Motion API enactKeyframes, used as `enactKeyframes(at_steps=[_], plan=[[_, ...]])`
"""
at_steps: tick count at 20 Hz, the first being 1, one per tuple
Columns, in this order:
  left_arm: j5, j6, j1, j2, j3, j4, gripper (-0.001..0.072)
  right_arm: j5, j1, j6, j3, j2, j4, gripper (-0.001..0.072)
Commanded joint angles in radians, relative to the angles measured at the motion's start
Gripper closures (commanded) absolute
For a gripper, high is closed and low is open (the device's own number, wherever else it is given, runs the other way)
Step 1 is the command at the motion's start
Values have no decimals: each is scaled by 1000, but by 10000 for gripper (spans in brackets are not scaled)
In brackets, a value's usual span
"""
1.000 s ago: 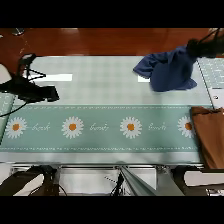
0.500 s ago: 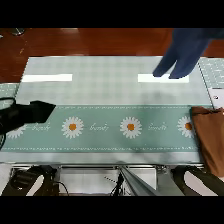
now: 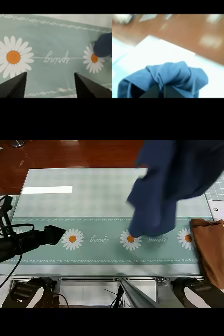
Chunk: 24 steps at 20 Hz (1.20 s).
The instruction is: Fold the shirts.
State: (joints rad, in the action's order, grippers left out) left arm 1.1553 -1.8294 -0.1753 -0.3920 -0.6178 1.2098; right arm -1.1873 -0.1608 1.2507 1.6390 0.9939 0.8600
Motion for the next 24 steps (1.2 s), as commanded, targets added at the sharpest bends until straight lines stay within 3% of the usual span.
enactKeyframes(at_steps=[1,4,6,7,8,9,13,17,20,22,24], plan=[[31,25,-1,-31,11,-6,4,168,-313,101,-255,41,144,696],[34,40,-1,-61,19,-5,4,317,-482,217,-370,215,159,695],[34,40,-1,-82,36,-5,4,357,-554,239,-371,365,113,694],[34,40,-1,-90,47,-5,4,384,-571,256,-371,423,98,621],[34,40,-1,-97,59,-6,4,396,-572,313,-370,465,93,273],[34,40,-1,-103,70,-6,4,388,-556,326,-368,480,77,73],[38,58,3,-109,67,-2,4,124,-301,267,-269,394,124,82],[115,62,47,-109,40,-10,3,-88,185,237,-294,151,356,84],[77,63,23,-113,225,-169,3,-5,502,241,-606,-55,329,95],[-54,70,2,-128,381,-341,4,63,613,237,-883,-174,216,96],[-240,146,-32,-133,472,-518,3,130,610,208,-1094,-241,101,96]])
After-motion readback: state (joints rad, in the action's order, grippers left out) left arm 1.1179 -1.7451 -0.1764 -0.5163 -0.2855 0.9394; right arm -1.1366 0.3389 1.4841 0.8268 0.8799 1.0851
